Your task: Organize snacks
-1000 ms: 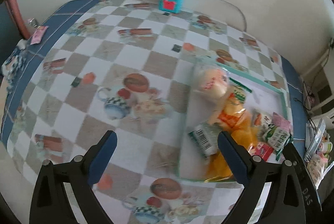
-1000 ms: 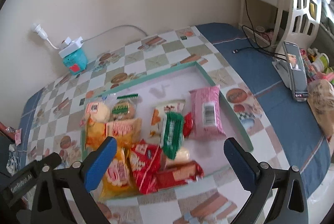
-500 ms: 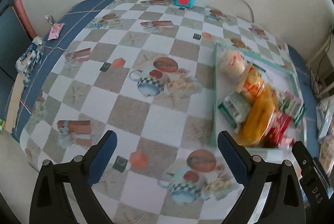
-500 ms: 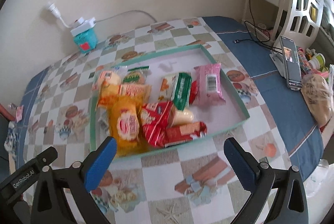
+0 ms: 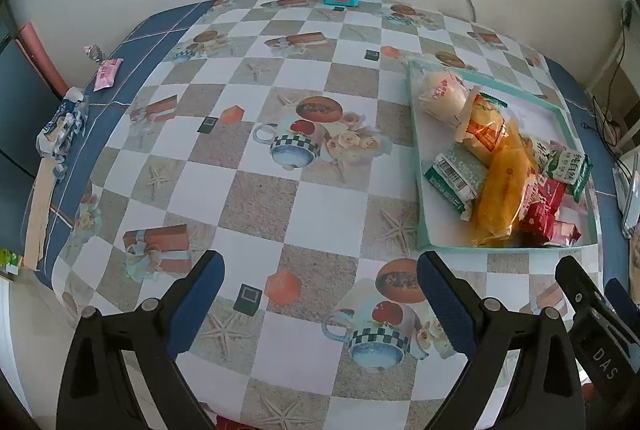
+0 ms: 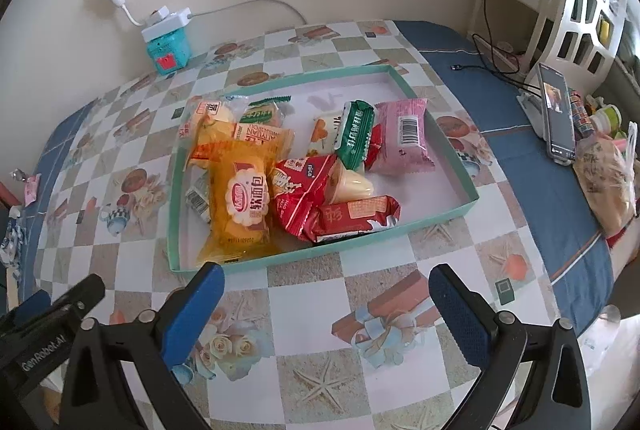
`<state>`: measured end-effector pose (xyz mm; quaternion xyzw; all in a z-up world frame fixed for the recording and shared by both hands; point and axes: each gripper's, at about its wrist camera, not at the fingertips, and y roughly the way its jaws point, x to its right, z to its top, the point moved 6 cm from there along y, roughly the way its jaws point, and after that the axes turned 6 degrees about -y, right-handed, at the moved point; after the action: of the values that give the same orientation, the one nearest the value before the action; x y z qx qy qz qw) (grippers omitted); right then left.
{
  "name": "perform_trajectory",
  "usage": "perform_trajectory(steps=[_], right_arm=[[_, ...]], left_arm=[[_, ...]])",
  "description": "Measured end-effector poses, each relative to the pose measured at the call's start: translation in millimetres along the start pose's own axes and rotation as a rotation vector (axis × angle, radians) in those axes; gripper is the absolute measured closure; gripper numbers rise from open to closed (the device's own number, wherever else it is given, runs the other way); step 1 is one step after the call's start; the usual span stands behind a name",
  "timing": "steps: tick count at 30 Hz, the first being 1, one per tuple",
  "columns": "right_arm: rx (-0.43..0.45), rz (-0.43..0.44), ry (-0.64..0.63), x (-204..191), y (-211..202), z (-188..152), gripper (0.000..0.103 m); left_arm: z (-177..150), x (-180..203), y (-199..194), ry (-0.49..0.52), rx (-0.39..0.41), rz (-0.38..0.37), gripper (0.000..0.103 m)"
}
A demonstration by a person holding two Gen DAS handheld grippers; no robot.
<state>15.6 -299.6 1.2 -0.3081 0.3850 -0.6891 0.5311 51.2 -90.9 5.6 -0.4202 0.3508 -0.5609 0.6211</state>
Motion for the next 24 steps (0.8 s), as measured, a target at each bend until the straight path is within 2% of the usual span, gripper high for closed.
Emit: perform_trajectory(steps=[9,24], right_arm=[[-0.016,0.004,-0.012,-2.4,7.3,-0.5,0.000],[-0.033,0.001,-0.018,-2.8,15.4,-0.7,0.000]], left_arm=[[-0.5,-1.6,7.9,-0.001,-0.034,-0.011,0.006],[3.5,-5.9,9.1,-0.008,-0.038,-0.016,0.006]])
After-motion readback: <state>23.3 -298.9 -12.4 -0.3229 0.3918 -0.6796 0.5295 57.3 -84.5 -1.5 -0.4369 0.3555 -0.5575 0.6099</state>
